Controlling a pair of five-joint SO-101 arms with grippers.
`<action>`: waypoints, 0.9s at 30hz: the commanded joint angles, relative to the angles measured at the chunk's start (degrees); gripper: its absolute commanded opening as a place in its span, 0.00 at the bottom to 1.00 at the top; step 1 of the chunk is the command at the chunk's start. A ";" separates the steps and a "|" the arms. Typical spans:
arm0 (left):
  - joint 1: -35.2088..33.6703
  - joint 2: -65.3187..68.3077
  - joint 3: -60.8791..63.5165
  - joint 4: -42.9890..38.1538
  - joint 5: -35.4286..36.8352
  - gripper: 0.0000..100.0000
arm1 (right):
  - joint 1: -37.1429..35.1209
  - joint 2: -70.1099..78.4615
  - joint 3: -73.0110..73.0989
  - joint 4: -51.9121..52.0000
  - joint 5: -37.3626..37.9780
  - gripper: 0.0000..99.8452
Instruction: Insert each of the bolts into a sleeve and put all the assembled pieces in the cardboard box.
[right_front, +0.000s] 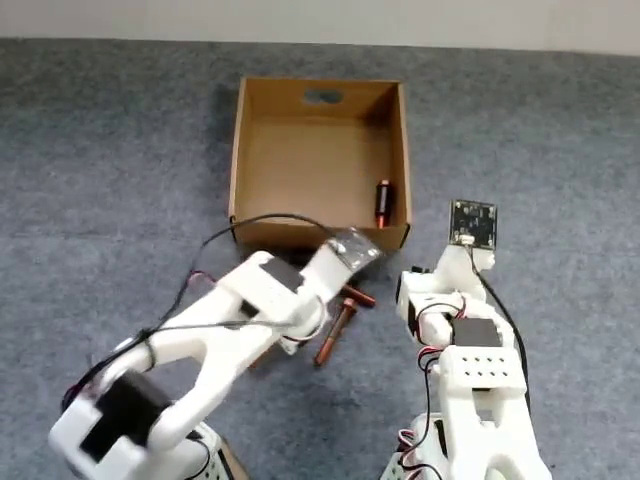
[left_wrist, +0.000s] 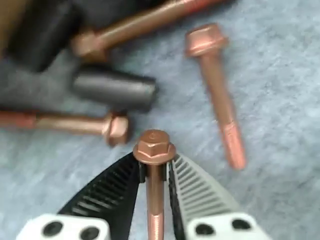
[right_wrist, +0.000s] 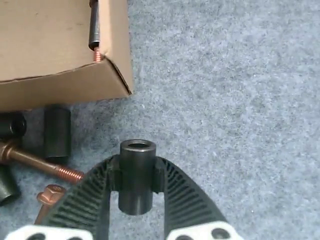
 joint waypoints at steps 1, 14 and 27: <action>0.57 -11.12 4.26 0.44 -2.73 0.01 | 0.57 -1.27 -0.31 -0.84 0.09 0.01; 0.13 -20.70 10.95 -5.19 -2.73 0.01 | 0.48 -1.36 0.57 -0.84 0.09 0.01; 0.04 -29.05 8.04 -0.88 -2.73 0.01 | 0.04 -15.78 1.19 6.37 0.44 0.01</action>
